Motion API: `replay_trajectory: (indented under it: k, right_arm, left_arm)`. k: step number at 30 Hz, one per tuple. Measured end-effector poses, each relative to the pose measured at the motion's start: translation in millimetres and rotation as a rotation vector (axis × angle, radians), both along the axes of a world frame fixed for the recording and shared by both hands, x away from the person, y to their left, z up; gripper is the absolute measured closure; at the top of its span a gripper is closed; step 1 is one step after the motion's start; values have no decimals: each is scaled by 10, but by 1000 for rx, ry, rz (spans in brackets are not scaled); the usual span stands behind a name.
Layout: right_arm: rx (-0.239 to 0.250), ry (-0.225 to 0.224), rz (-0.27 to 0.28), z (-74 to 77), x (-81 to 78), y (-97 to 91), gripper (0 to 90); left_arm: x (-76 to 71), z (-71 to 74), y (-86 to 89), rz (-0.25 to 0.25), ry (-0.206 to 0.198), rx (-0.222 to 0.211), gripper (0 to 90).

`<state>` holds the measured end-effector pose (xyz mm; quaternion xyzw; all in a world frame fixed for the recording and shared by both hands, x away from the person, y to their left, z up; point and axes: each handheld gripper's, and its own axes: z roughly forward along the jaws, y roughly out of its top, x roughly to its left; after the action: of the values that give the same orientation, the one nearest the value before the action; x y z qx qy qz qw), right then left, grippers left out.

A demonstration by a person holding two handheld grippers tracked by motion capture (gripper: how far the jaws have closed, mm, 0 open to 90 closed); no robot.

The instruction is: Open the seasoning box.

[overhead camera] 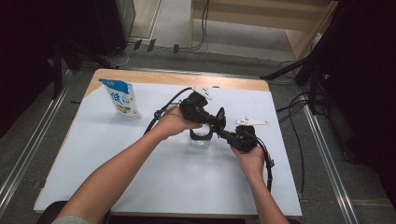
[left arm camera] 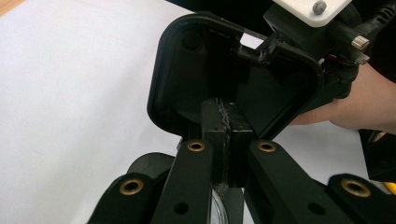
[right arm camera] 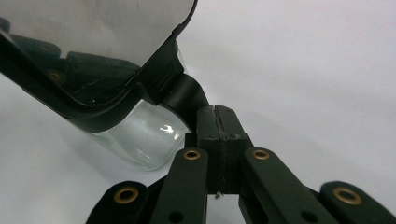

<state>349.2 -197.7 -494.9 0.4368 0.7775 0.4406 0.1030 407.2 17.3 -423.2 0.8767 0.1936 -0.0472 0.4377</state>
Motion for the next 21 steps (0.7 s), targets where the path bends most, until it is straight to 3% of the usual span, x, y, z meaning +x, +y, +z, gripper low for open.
replay_trajectory:
  k: [13, 18, 21]
  right_arm:
    - [-9, -10, 6, 29, -53, -25, 876]
    - [-4, -16, 13, 41, -92, -65, 825]
    - [-13, -18, 28, 37, -118, -69, 788]
  left_arm:
    - [-20, 41, 121, -2, -6, -21, 886]
    - [-47, 108, 231, -1, -2, -17, 808]
    - [-79, 151, 294, 5, -24, -25, 745]
